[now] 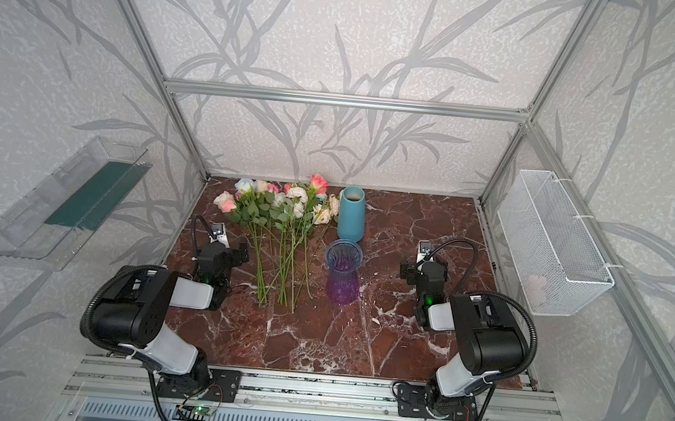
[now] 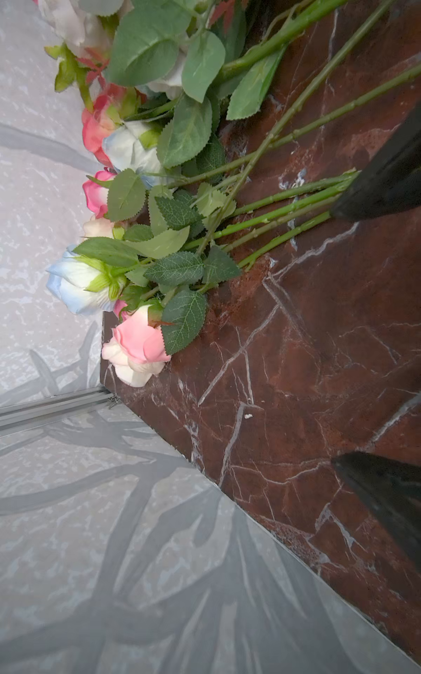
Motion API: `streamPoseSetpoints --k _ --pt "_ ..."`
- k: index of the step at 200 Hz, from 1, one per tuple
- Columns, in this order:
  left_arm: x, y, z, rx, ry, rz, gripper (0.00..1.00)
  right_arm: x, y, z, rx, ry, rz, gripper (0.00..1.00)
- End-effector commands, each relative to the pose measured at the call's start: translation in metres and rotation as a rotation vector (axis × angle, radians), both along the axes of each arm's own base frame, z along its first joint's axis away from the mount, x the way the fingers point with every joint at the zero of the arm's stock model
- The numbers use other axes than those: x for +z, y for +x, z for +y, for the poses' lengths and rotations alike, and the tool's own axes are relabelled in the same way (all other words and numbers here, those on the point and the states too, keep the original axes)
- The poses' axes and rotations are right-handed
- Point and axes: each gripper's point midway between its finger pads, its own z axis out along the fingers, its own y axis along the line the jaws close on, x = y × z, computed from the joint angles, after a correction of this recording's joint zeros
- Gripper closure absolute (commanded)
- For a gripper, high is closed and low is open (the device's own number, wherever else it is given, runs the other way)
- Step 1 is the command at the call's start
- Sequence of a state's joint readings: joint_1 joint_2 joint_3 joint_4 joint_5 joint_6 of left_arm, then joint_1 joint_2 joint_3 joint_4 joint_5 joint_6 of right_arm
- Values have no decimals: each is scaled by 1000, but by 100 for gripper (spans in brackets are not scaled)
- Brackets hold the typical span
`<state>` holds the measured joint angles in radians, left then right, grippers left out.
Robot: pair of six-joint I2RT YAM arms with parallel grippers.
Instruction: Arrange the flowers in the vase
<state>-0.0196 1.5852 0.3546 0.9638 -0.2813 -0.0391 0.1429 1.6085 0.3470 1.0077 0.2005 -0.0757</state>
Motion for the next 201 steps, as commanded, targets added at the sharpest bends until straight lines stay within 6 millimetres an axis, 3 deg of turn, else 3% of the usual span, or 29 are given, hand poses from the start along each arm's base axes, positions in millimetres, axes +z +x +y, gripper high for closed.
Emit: streamPoseSetpoints --k 1,201 --pt "13 6 -4 -19 12 -40 1 13 5 1 -3 12 -37 1" --pt "17 4 -2 0 21 -54 1 14 5 3 -4 -3 -45 1"
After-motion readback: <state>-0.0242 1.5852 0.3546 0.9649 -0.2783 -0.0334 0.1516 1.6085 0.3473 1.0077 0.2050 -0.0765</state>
